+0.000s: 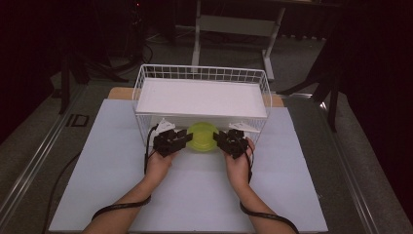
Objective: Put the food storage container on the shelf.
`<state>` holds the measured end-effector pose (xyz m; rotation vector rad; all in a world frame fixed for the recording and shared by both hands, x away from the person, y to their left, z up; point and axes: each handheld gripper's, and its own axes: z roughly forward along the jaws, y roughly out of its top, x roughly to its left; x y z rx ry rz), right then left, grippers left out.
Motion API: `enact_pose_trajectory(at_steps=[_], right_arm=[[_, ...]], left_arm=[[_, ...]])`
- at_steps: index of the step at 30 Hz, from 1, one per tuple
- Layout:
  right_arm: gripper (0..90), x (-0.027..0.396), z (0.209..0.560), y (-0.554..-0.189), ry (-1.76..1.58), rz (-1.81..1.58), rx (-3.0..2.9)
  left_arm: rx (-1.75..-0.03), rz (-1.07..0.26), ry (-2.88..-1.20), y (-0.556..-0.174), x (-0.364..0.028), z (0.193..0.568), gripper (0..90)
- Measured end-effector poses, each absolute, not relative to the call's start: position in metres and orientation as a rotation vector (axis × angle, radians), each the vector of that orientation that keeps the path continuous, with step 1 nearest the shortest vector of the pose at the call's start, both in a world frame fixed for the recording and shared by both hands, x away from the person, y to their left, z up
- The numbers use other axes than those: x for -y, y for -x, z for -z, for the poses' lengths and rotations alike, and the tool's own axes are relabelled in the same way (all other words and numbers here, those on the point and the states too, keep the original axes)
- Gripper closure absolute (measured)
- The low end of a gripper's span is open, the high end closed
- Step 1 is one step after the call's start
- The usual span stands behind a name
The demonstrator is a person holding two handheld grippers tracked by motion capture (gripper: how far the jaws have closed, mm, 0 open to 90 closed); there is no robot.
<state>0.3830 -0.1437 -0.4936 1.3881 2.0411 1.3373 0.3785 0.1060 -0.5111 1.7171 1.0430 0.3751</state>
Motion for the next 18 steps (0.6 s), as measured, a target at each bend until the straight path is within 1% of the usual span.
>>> enact_pose_trajectory(at_steps=[1, 4, 8, 9, 13, 18], right_arm=[[68.6, 0.143, 0.494, -0.384, -1.381, -1.327, -2.034], [61.6, 0.139, 0.497, -0.385, -1.362, -1.295, -2.0], [59.1, 0.138, 0.5, -0.387, -1.354, -1.301, -1.965], [58.8, 0.138, 0.499, -0.387, -1.356, -1.291, -1.962], [51.8, 0.141, 0.502, -0.391, -1.419, -1.338, -1.933], [49.4, 0.138, 0.496, -0.381, -1.307, -1.316, -1.938]], left_arm=[[-1.036, -0.391, -1.718, -0.379, -0.105, 0.511, 62.7], [-1.031, -0.446, -1.725, -0.381, -0.103, 0.511, 60.5], [-1.047, -0.473, -1.704, -0.384, -0.101, 0.513, 57.5], [-1.051, -0.47, -1.697, -0.385, -0.101, 0.513, 57.0], [-1.079, -0.425, -1.666, -0.385, -0.104, 0.514, 53.3], [-1.056, -0.409, -1.663, -0.376, -0.107, 0.509, 52.1]])
